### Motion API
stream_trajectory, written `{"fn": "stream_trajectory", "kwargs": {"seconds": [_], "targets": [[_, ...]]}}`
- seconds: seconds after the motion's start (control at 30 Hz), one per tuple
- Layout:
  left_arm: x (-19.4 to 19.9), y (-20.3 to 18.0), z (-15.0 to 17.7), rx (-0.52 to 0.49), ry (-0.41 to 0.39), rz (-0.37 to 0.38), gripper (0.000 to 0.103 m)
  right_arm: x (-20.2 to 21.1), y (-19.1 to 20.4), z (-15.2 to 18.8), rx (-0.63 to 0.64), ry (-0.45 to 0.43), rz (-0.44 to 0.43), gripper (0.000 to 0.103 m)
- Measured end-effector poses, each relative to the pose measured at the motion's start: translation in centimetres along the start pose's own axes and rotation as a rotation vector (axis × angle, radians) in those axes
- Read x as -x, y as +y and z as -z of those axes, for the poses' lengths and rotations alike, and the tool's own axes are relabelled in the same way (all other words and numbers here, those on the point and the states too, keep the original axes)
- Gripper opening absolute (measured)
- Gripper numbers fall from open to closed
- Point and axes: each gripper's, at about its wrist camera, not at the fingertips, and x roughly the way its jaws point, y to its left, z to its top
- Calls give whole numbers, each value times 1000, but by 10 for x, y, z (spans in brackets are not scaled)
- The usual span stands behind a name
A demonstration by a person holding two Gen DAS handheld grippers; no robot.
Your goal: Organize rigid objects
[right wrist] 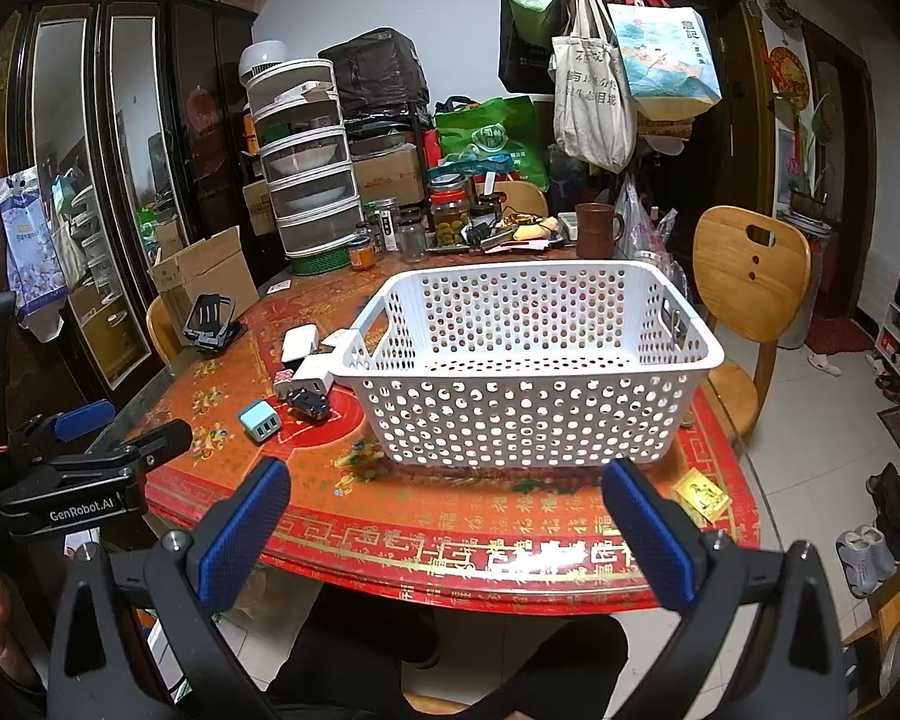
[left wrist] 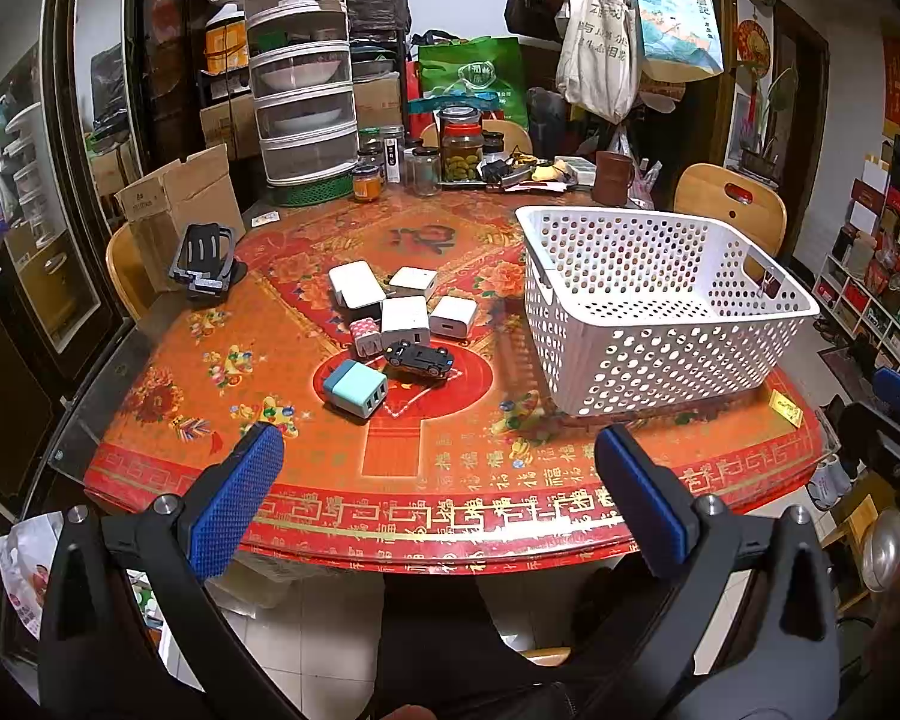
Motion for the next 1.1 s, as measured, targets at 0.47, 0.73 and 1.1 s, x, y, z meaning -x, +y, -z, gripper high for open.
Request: {"fn": "stream_trajectory", "kwargs": {"seconds": [0.47,0.73,1.1], "targets": [[0,1,0,0,2,-1,102,0,0,0,1,1,1,103],[-4,6,4,-5,-12,-14,102,-2,-2,1,-2,3,5,103],[-92,44,-28,40,54,-121,102,-61,-109,-43,-78,64,154,103]]}}
